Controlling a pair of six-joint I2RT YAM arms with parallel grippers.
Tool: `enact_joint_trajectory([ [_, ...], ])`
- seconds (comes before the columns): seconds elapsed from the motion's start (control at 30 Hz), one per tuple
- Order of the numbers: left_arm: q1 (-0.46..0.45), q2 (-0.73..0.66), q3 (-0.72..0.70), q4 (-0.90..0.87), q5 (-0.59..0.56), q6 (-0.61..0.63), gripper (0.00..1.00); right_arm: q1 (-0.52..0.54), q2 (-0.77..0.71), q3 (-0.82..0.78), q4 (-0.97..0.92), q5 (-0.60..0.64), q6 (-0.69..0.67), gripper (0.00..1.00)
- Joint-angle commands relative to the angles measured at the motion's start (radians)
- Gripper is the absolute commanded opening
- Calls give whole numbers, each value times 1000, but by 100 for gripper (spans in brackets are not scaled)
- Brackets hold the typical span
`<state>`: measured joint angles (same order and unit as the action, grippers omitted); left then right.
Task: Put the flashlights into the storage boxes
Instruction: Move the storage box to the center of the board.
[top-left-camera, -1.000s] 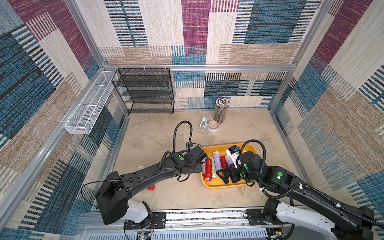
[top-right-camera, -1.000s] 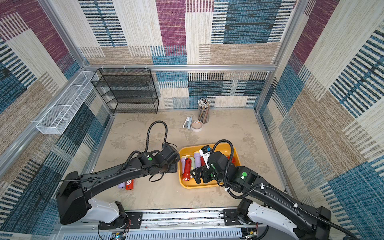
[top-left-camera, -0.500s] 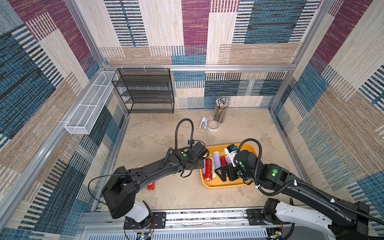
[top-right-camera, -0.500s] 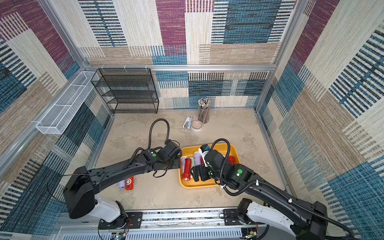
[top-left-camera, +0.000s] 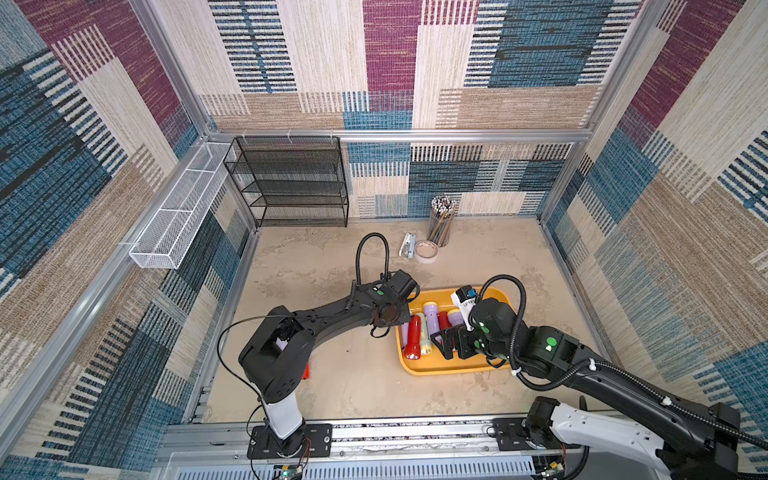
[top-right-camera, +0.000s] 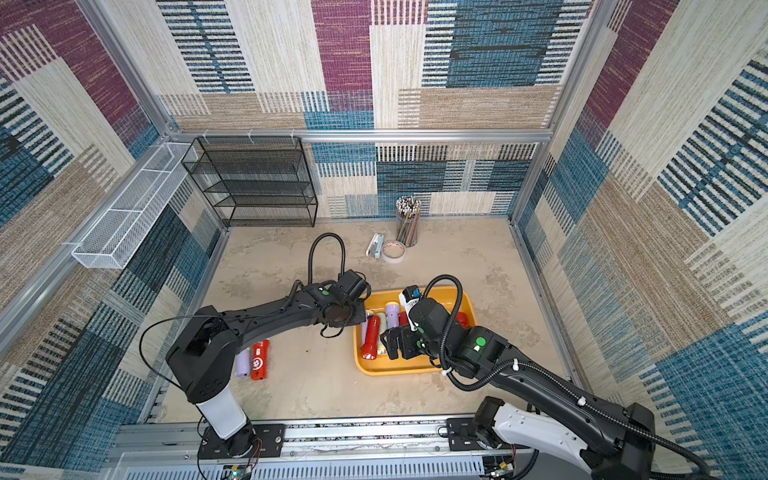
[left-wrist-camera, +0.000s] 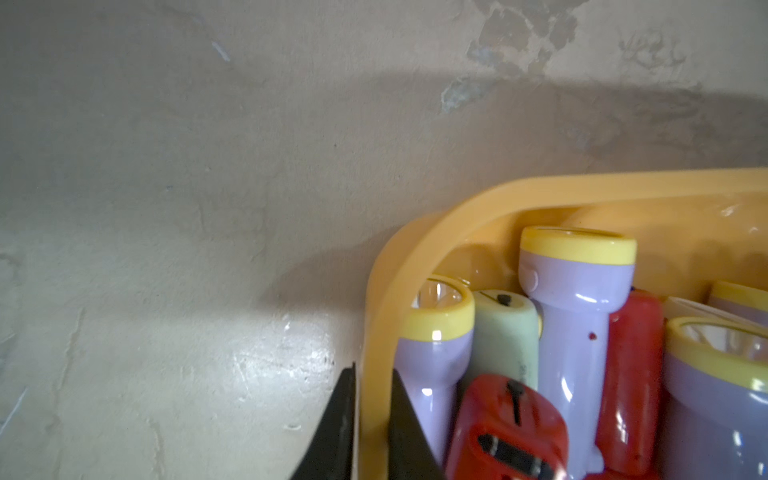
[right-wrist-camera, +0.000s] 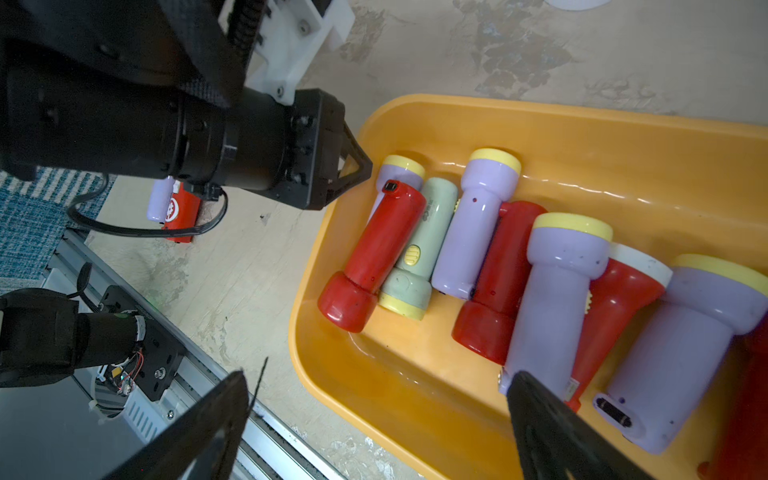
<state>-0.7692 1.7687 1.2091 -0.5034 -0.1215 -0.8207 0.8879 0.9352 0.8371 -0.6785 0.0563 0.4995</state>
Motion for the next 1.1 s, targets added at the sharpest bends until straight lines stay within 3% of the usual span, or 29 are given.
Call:
enact_joint_trajectory([
  [0.0, 25, 11, 15, -17, 4, 43, 6, -1, 11, 16, 4, 25, 0, 100],
  [0.07, 44, 9, 15, -17, 12, 48, 0, -1, 19, 20, 6, 29, -6, 100],
  [0.37, 157, 1, 20, -24, 32, 114, 0, -16, 55, 32, 22, 31, -30, 100],
  [0.63, 259, 66, 99, -98, 52, 243, 0, -40, 89, 49, 36, 8, -50, 100],
  [0.87, 307, 84, 133, -120, 64, 319, 0, -67, 118, 75, 49, -12, -73, 100],
  [1.0, 317, 79, 154, -155, 55, 346, 4, -80, 139, 76, 61, -25, -86, 100],
  [1.07, 317, 64, 155, -170, 59, 354, 12, -85, 142, 75, 68, -35, -90, 100],
])
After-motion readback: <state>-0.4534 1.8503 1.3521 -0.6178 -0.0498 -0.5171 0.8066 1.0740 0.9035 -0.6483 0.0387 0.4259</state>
